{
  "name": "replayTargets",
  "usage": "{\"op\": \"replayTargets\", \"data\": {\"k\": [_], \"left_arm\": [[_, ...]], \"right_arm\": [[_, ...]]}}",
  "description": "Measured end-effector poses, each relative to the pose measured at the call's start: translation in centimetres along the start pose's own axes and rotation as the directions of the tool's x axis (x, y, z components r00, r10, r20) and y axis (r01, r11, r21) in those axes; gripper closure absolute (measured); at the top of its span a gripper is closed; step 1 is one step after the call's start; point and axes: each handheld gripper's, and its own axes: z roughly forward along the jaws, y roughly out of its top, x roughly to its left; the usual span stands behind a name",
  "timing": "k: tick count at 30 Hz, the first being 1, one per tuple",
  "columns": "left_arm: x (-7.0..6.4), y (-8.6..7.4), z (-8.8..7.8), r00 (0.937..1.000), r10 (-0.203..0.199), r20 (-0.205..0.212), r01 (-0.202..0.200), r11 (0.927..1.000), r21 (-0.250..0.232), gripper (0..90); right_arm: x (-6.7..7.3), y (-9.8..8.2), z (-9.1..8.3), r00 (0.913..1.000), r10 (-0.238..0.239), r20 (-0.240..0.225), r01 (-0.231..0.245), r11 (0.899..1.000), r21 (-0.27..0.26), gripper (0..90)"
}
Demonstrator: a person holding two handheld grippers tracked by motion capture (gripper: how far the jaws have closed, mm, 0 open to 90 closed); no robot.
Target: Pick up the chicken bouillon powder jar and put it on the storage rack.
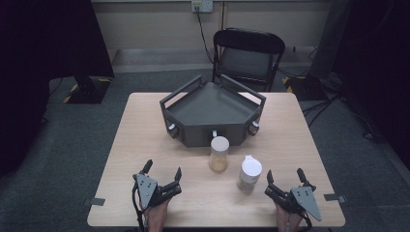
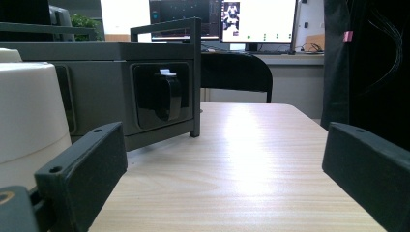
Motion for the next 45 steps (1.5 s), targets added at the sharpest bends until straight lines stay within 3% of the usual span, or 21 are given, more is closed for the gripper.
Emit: {"op": "replayTargets", "data": {"k": [15,27,30,36,45], "left_arm": [[-0.7,1.1,0.4,0.9979,-0.008,0.064,0.007,0.9998,0.020,0.1],[-1.0,1.7,0.8,0.9941,-0.006,0.108,0.005,1.0000,0.005,0.1],[-0.8,2.0,0.9,0.9899,-0.021,0.140,0.022,0.9998,-0.004,0.1],[-1.2,2.9,1.1,0.9860,0.012,0.166,-0.009,0.9998,-0.017,0.0],[-1.8,3.5,2.2,0.9761,0.026,0.216,-0.019,0.9993,-0.033,0.0]], "right_arm": [[0.0,0.0,0.0,1.0000,0.000,0.000,0.000,1.000,0.001,1.0],[0.0,0.0,0.0,1.0000,0.000,0.001,0.000,1.000,0.000,1.0],[0.0,0.0,0.0,1.0000,0.000,0.000,0.000,1.000,0.001,1.0],[0.0,0.0,0.0,1.0000,0.000,-0.001,0.000,1.000,0.001,1.0],[0.0,0.0,0.0,1.0000,0.000,-0.001,0.000,1.000,0.000,1.0]]}}
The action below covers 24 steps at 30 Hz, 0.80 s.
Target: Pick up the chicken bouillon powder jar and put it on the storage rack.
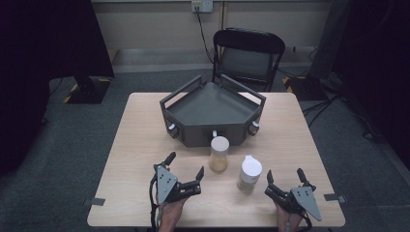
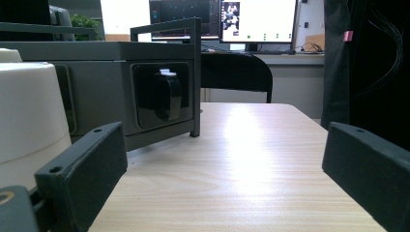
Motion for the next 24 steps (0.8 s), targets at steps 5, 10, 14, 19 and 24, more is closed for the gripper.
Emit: {"op": "replayTargets", "data": {"k": [5,10,14,19,24], "left_arm": [[-0.1,0.1,0.9,0.9994,-0.007,0.034,0.007,1.0000,-0.004,0.0],[-0.2,0.1,1.8,0.9984,-0.005,0.057,0.005,0.9999,-0.011,0.0],[-0.3,0.3,2.5,0.9970,-0.010,0.076,0.010,0.9999,-0.006,0.0],[-0.5,0.3,3.3,0.9960,-0.016,0.088,0.017,0.9998,-0.010,0.0],[-0.5,0.3,3.9,0.9952,-0.021,0.095,0.022,0.9998,-0.001,0.0]], "right_arm": [[0.0,0.0,0.0,1.0000,0.000,0.000,0.000,1.000,0.000,1.0],[0.0,0.0,0.0,1.0000,0.000,0.000,0.000,1.000,0.000,1.0],[0.0,0.0,0.0,1.0000,0.000,0.000,0.000,1.000,0.000,1.0],[0.0,0.0,0.0,1.0000,-0.001,0.000,0.001,1.000,-0.001,1.0],[0.0,0.0,0.0,1.0000,-0.001,0.000,0.001,1.000,-0.001,1.0]]}}
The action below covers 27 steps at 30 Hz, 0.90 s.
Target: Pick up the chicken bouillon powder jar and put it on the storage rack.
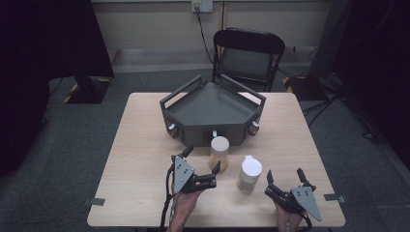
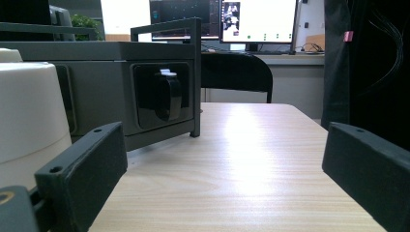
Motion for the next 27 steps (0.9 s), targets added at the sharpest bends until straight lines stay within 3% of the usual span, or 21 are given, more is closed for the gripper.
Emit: {"op": "replayTargets", "data": {"k": [12,20,27], "left_arm": [[0.3,-0.2,1.5,0.9995,-0.001,0.032,0.000,0.9998,0.021,0.0],[0.1,-1.1,2.8,0.9991,-0.031,0.028,0.031,0.9995,0.007,0.1],[-0.2,-1.6,4.0,0.9995,-0.031,0.009,0.030,0.9990,0.033,4.4]], "right_arm": [[0.0,0.0,0.0,1.0000,0.000,0.000,0.000,1.000,0.000,1.0],[0.0,0.0,0.0,1.0000,0.000,-0.001,0.000,1.000,0.000,1.0],[0.0,0.0,0.0,1.0000,0.000,0.001,0.000,1.000,0.000,1.0]]}}
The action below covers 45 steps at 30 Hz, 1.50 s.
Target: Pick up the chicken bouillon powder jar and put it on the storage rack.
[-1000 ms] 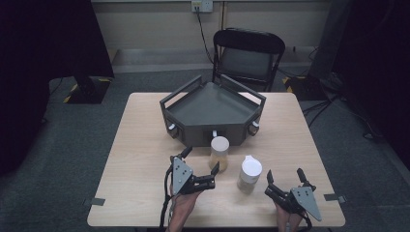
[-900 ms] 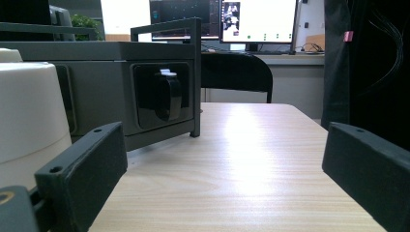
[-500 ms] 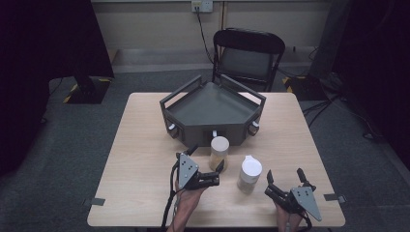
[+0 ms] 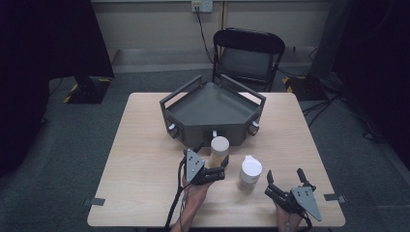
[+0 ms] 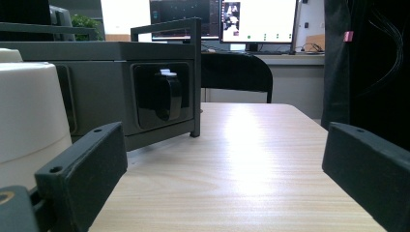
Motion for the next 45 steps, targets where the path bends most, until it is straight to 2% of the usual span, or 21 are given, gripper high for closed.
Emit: {"op": "replayTargets", "data": {"k": [9,11,23,27,30,35,37,45], "left_arm": [[0.2,-0.3,1.6,0.9999,-0.015,0.004,0.014,0.9983,0.057,8.1],[0.2,-0.5,1.9,1.0000,-0.005,0.003,0.005,0.9984,0.056,11.8],[0.6,-0.5,2.9,0.9996,-0.029,0.004,0.029,0.9960,0.085,22.1],[0.7,-0.6,3.1,0.9997,-0.024,0.011,0.023,0.9954,0.093,25.5],[0.7,-0.5,3.4,0.9997,-0.020,0.012,0.019,0.9935,0.112,27.1],[0.9,-0.5,3.7,0.9989,-0.045,0.016,0.042,0.9889,0.142,28.6],[0.9,-0.7,3.6,0.9989,-0.045,0.013,0.043,0.9898,0.136,32.3],[0.7,-0.7,3.6,0.9997,-0.022,0.009,0.021,0.9912,0.130,34.0]], "right_arm": [[0.0,0.0,0.0,1.0000,0.000,0.000,0.000,1.000,0.000,1.0],[0.0,0.0,0.0,1.0000,0.000,0.001,0.000,1.000,0.000,1.0],[0.0,0.0,0.0,1.0000,0.000,-0.001,0.000,1.000,0.000,1.0],[0.0,0.0,0.0,1.0000,0.000,-0.002,0.000,1.000,0.000,1.0],[0.0,0.0,0.0,1.0000,0.000,-0.002,0.000,1.000,0.000,1.0],[-0.1,0.0,0.0,1.0000,0.000,-0.003,0.000,1.000,0.000,1.0],[-0.1,0.0,0.0,1.0000,0.000,-0.003,0.000,1.000,0.000,1.0],[-0.1,0.0,0.0,1.0000,0.000,-0.003,0.000,1.000,0.000,1.0]]}}
